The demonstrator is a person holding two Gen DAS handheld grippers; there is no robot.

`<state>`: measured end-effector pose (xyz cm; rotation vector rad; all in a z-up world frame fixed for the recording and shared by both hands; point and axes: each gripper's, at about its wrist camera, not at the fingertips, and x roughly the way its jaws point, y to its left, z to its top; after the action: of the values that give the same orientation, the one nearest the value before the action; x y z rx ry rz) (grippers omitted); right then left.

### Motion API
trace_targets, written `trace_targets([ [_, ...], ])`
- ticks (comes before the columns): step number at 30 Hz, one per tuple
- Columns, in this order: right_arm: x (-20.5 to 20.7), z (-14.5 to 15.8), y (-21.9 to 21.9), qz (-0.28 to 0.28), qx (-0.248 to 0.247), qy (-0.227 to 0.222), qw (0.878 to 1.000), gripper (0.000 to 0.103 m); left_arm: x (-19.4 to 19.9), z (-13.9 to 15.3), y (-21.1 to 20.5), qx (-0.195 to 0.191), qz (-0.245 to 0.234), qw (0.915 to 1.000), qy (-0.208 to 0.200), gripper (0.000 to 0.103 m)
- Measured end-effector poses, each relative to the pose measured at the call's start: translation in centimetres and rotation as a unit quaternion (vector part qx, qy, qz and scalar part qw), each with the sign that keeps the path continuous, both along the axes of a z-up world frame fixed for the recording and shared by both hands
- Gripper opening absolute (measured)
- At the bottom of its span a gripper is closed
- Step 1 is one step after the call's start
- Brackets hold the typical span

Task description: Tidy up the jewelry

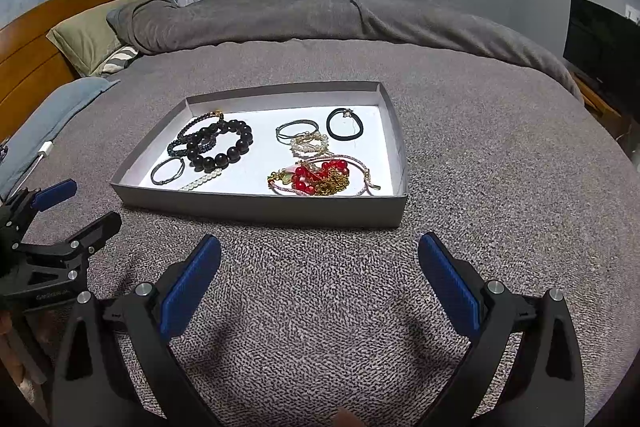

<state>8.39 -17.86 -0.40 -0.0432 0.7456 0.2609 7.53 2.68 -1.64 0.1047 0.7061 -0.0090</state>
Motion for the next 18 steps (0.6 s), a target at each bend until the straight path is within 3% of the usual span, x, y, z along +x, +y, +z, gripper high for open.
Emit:
trace_targets([
  [11,0.07,-0.06,-0.11,0.001,0.001,0.001,1.0,0.097,0.0,-0.05,-0.07,0.0,-0.002,1.0,0.001,0.096],
  [18,0.03,-0.03,-0.14,0.0,0.001,0.0,1.0,0.097,-0.29,-0.02,-0.12,-0.025,-0.018,0.9995,-0.001,0.096],
])
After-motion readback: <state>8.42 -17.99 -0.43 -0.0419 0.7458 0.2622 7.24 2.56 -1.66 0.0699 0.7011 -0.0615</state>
